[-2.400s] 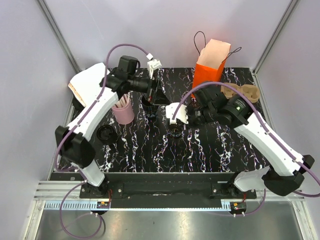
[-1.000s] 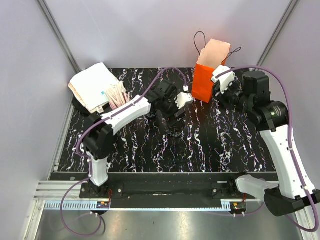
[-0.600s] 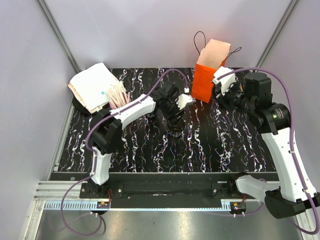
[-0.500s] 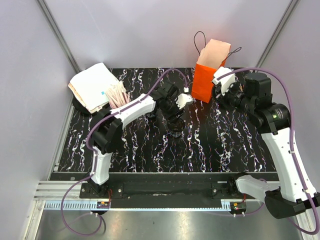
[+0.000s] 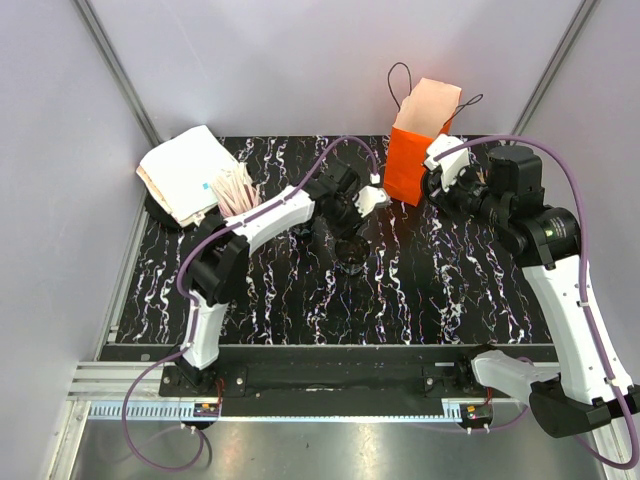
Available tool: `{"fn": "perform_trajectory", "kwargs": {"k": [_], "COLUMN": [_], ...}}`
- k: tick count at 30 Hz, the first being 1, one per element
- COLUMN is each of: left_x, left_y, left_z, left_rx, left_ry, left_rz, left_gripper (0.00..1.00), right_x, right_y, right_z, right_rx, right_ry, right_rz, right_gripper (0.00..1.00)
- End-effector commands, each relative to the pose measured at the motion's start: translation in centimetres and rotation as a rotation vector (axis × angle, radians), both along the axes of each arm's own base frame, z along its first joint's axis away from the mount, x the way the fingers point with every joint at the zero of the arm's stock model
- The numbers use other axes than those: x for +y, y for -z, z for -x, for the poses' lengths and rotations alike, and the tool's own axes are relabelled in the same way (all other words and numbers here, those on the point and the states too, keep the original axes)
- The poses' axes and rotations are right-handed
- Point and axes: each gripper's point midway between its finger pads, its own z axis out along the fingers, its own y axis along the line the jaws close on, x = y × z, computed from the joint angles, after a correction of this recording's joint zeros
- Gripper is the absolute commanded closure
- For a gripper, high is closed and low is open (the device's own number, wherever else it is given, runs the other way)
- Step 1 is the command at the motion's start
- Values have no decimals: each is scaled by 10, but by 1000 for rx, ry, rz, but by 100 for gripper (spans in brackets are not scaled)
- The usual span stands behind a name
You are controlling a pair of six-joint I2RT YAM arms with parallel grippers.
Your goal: Pack the takeout coffee
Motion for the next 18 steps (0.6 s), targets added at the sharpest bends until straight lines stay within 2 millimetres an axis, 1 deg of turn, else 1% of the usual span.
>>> {"fn": "perform_trajectory", "kwargs": {"k": [1,4,9,12,13,15,16,17,18], "left_x": [-14,-18,-21,-25,-27,-31,-35,-38,-40], "left_y": [-16,-18,-16,-15,-20,-19,-25,-25,-21], "left_z": [-9,-11,-13,-15,-17,-19,-23,-25,-26], "left_rx": [-24,-24,-9,2,-4,9,1,2,17], "left_ry": [9,3,-1,-11,-13,-23,-27,-28,-39], "left_rz": [57,66,72,78,90,97,111,115,114], "left_gripper": [82,86,93,94,95,95,96,96,97], "right_x": [2,2,2,2,2,1,2,2,2], "right_y": [-17,-20,-22,-23,-23,-24,-25,-25,-25], "right_z": [2,3,4,5,5,5,5,5,5], "right_rx": [-42,-49,-55,-58,-58,-60,-61,-61,-62], "right_ry": [-7,-7,-6,-6,-6,-6,-7,-7,-9], "right_rz": [-42,-46,-49,-49,-49,-50,-50,-51,-52], "right_gripper": [100,100,100,100,100,100,100,100,100]}}
